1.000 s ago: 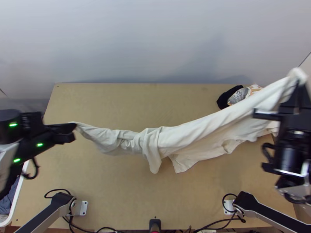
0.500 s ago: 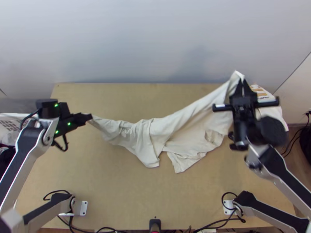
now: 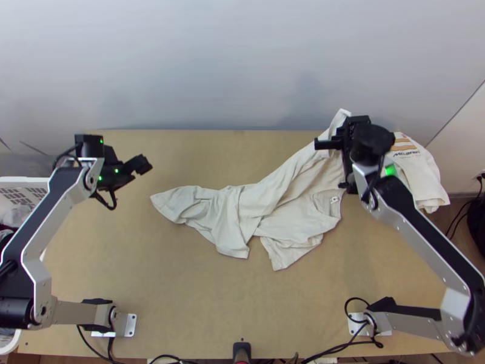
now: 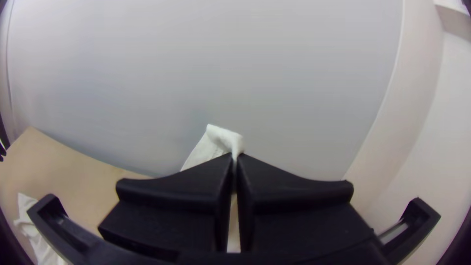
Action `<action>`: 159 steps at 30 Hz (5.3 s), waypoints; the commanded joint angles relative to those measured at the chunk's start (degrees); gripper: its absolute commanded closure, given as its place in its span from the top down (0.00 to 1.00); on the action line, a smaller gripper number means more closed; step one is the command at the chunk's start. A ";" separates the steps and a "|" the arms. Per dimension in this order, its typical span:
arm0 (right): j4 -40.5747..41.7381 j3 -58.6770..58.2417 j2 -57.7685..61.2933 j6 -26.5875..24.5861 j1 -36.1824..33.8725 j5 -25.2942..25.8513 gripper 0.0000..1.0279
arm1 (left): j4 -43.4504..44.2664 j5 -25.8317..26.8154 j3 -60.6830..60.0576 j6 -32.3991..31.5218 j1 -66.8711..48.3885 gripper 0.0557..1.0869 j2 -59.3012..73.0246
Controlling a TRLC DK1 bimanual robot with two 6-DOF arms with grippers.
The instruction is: Fold the t-shirt
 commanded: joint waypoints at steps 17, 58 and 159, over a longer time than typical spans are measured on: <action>-15.38 9.46 13.02 20.44 -8.60 -11.86 0.03 | -20.31 -0.53 11.96 12.80 -39.29 0.94 4.81; -14.77 3.66 7.74 27.12 -12.82 -11.42 0.03 | -14.24 -16.44 10.99 5.51 -60.74 0.85 24.41; -41.05 32.75 -28.99 -7.43 11.17 11.69 0.03 | -40.00 -14.94 55.82 19.31 3.95 0.04 -28.59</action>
